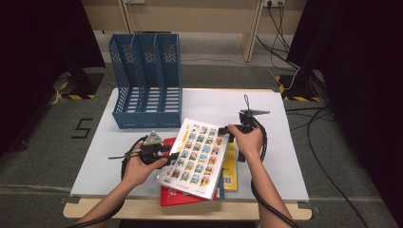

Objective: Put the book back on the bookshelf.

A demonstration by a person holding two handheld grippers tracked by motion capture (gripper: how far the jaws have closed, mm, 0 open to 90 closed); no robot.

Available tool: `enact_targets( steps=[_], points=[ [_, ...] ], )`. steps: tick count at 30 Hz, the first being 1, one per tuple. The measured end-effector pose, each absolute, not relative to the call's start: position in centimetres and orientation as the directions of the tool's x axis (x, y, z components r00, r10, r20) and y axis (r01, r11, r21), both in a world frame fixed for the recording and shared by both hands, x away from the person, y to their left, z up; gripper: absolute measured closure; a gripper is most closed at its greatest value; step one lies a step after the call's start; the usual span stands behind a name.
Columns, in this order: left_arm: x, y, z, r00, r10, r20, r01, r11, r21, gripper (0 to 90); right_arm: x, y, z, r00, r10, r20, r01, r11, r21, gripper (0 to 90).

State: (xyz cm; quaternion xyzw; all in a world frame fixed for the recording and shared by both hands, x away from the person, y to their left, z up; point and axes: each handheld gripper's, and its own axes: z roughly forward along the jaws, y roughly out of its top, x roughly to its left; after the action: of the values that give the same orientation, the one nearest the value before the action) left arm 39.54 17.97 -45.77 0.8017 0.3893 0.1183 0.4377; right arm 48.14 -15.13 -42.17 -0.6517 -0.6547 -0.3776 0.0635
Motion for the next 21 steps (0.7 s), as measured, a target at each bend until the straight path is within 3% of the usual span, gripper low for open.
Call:
enact_targets(
  steps=[6,9,11,15,21],
  points=[
    [39.7,18.2,-45.8,0.667,0.726,-0.168,0.535,-0.31,0.786,49.9,47.9,-14.1,-41.2,-0.17,0.835,0.523,0.885,-0.104,0.454,58.4],
    [39.7,18.2,-45.8,0.667,0.726,-0.166,0.535,-0.311,0.786,49.8,48.1,-13.6,-42.1,-0.155,0.829,0.537,0.901,-0.103,0.42,52.0],
    [39.6,18.2,-45.8,0.667,0.727,-0.166,0.533,-0.31,0.787,49.8,48.2,-13.4,-43.1,-0.145,0.792,0.593,0.915,-0.12,0.384,52.3],
    [39.6,18.2,-45.9,0.667,0.726,-0.169,0.532,-0.304,0.79,49.8,48.3,-13.1,-43.3,-0.152,0.787,0.598,0.913,-0.12,0.389,51.7],
    [39.6,18.4,-45.9,0.665,0.73,-0.158,0.529,-0.311,0.79,49.2,48.3,-12.7,-41.8,-0.179,0.776,0.604,0.911,-0.101,0.399,69.1]
  ],
)
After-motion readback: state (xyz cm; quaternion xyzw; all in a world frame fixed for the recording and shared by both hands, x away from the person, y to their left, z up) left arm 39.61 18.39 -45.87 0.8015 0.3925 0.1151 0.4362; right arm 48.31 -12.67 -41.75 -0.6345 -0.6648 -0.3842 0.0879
